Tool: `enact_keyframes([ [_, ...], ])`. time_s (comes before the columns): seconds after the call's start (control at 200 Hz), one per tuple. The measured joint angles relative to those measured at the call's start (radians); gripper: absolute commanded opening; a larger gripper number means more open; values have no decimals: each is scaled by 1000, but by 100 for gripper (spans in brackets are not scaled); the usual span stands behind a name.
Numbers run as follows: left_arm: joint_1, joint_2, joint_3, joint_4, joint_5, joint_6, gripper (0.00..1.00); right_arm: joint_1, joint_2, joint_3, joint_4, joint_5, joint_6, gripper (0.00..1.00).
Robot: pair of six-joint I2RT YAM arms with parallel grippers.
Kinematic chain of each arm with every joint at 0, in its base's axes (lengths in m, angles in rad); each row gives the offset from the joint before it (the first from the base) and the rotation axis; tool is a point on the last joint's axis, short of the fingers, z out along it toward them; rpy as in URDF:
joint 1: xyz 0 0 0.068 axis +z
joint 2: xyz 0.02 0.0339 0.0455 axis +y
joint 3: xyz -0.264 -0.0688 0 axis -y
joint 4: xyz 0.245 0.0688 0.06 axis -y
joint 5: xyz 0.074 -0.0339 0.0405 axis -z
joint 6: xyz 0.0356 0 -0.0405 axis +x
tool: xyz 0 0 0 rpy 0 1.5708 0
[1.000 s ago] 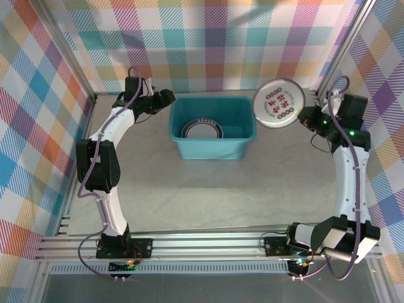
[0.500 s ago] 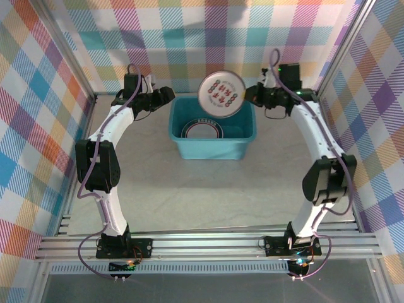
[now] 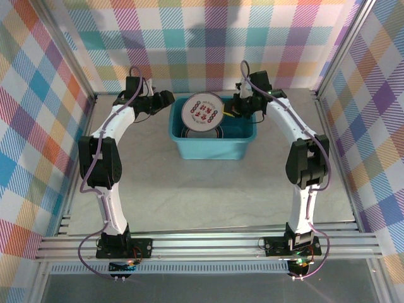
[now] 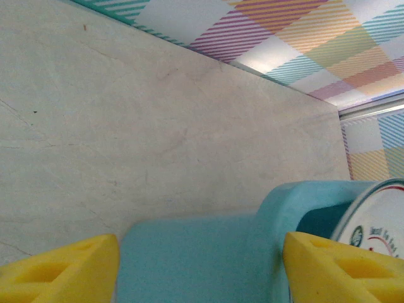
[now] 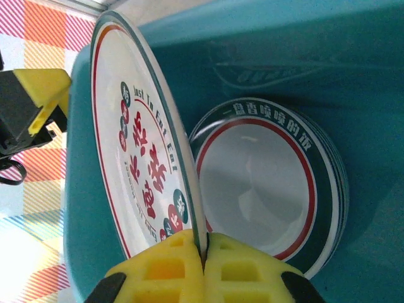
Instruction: Place the plates into the plastic bin on the countertop
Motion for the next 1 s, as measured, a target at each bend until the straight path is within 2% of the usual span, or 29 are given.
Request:
enact_keyframes([
  [0.25,0,5,12,-11,6,0,69,25,76,55,-3,-51,9,0],
  [0.57,2,8,17,-18,8,5,69,30,90,58,-20,-68,-4,0],
  [1.0,4,15,36,-41,8,19,69,30,138,171,-175,-84,-10,0],
])
